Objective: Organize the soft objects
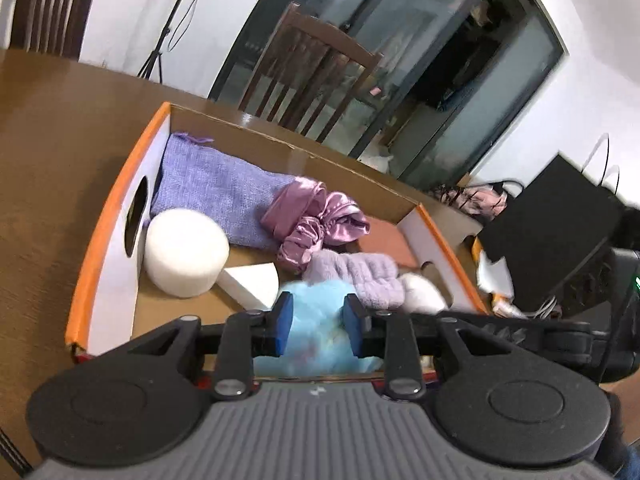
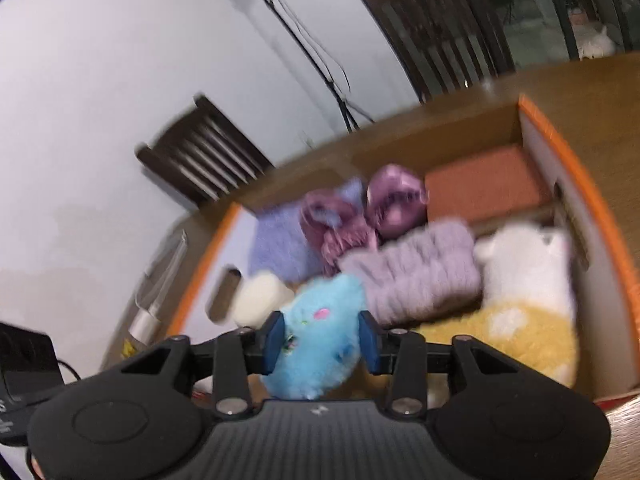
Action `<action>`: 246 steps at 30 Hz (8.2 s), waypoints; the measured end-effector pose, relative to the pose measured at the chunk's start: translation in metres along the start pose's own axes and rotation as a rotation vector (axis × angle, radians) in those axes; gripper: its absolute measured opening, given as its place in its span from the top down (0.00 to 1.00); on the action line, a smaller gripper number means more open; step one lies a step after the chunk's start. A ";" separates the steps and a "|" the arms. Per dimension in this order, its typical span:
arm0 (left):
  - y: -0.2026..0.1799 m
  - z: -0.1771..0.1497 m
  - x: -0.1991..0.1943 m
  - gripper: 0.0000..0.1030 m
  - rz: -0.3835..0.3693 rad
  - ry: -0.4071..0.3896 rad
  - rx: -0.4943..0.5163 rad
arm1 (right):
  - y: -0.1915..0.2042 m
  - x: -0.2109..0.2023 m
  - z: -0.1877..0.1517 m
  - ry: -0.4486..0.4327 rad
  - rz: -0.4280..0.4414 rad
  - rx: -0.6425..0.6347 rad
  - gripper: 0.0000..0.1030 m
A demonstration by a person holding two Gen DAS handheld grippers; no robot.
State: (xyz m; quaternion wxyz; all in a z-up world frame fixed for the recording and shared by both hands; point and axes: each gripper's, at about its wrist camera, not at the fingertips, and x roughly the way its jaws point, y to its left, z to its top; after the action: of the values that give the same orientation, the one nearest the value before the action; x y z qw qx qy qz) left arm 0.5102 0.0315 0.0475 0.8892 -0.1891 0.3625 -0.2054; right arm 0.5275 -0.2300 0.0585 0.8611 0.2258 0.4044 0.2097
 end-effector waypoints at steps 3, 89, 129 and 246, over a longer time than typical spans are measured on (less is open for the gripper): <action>-0.007 -0.004 -0.001 0.70 -0.024 0.018 0.024 | 0.003 0.007 -0.014 0.013 -0.035 -0.066 0.74; -0.022 -0.128 -0.055 0.79 0.272 -0.115 0.150 | -0.022 -0.064 -0.124 -0.166 -0.294 -0.380 0.44; -0.089 -0.190 -0.204 0.80 0.194 -0.349 0.231 | 0.055 -0.204 -0.237 -0.261 -0.113 -0.468 0.46; -0.144 -0.331 -0.313 0.00 0.461 -0.689 0.433 | 0.089 -0.303 -0.385 -0.607 -0.267 -0.563 0.01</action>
State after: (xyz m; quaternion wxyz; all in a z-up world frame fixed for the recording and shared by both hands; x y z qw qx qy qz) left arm 0.0340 0.0052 0.0737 0.9992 0.0292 0.0272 0.0012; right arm 0.0301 -0.2380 0.0710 0.9886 -0.0204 0.0855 0.1225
